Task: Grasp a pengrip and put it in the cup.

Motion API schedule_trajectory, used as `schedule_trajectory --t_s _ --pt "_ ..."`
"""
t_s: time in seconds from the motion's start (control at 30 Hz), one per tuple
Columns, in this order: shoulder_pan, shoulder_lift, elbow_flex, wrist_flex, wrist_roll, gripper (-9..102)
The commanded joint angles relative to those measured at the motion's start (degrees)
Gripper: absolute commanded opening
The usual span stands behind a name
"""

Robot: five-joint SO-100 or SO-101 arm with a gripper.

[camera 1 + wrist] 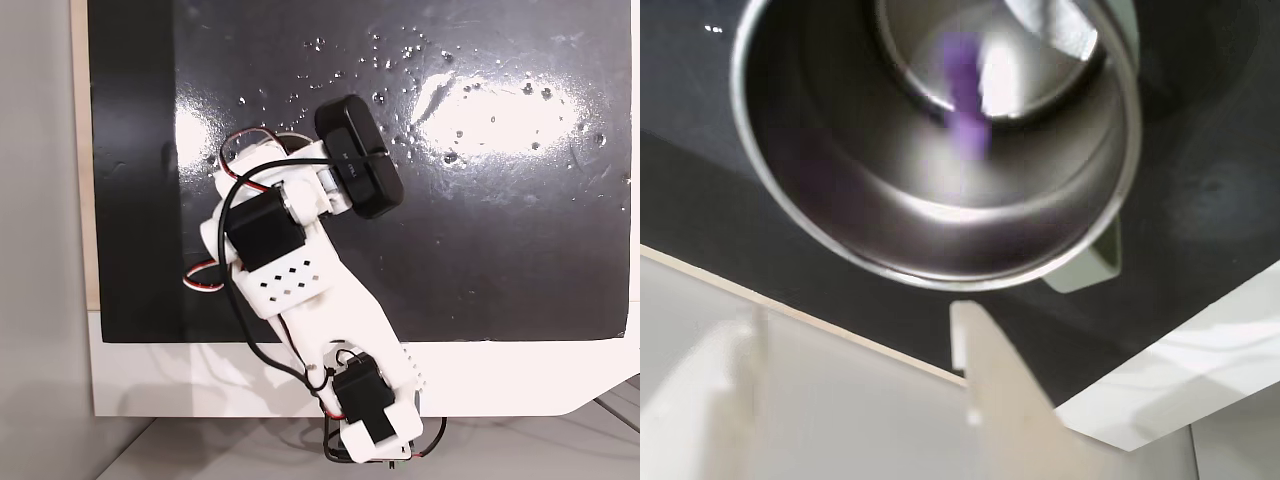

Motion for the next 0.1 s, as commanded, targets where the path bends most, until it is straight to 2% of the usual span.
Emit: schedule_trajectory --t_s 0.0,0.07 --pt "0.35 2.64 -1.05 0.35 0.53 20" --pt "0.35 2.64 -1.05 0.35 0.35 20"
